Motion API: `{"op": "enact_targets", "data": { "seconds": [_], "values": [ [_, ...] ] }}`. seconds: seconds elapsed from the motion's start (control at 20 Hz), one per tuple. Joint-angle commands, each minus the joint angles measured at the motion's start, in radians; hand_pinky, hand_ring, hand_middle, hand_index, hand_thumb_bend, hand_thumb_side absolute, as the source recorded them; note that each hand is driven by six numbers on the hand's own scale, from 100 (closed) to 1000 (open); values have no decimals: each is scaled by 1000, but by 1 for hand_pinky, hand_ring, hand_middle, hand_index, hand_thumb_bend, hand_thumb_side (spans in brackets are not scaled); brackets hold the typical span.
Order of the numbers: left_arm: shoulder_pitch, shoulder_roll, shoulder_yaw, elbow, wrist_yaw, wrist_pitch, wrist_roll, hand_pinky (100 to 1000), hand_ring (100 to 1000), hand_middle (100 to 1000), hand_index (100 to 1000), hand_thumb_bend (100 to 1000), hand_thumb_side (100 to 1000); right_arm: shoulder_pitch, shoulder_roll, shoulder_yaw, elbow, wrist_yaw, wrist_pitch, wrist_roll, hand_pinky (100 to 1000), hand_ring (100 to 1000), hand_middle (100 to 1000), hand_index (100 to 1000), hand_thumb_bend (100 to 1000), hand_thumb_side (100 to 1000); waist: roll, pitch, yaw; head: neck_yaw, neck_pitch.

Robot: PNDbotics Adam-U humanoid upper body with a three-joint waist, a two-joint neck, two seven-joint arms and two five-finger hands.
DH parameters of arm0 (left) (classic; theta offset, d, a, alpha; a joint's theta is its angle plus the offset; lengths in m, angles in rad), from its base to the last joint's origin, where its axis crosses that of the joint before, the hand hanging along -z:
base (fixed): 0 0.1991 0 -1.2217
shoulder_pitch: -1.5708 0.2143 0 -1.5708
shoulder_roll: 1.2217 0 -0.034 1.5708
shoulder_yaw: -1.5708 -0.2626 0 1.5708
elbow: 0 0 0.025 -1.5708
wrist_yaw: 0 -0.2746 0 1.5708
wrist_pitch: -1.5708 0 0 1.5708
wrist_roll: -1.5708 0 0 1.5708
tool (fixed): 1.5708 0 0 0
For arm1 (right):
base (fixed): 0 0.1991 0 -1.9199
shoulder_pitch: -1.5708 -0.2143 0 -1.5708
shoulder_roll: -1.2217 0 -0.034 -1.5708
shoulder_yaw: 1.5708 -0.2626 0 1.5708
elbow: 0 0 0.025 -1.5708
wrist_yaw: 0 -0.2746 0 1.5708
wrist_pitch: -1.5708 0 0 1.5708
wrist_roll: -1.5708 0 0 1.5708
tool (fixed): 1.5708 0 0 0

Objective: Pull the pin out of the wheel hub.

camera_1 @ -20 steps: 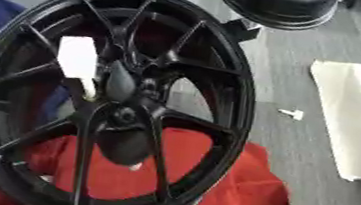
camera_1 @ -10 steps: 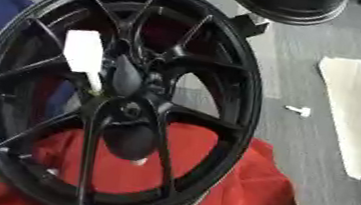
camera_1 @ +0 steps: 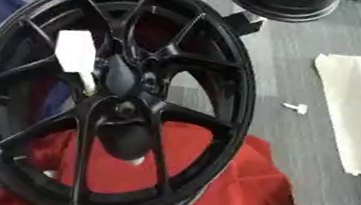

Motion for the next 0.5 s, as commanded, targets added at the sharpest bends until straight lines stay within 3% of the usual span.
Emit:
{"op": "enact_targets", "data": {
  "seconds": [0.05, 0.3, 0.5],
  "values": [
    [-39, -15, -19, -10, -9, 89, 42, 817, 824, 752, 835, 318, 610, -10, -35, -4, -6, -1, -1, 5, 784, 601, 555, 675, 100, 541, 1, -24, -2, -7, -5],
    [-80, -67, -55, -10, -36, 201, 72, 837, 850, 779, 855, 381, 603, -14, -33, -2, -5, -4, 0, 8, 784, 600, 555, 674, 100, 541, 3, -25, -9, 0, -9],
    [-94, -96, -81, -4, -41, 277, 38, 870, 885, 810, 876, 489, 625, -17, -30, -1, -4, -6, 1, 10, 784, 599, 555, 674, 100, 541, 4, -20, -16, 9, -13]
  ]
}}
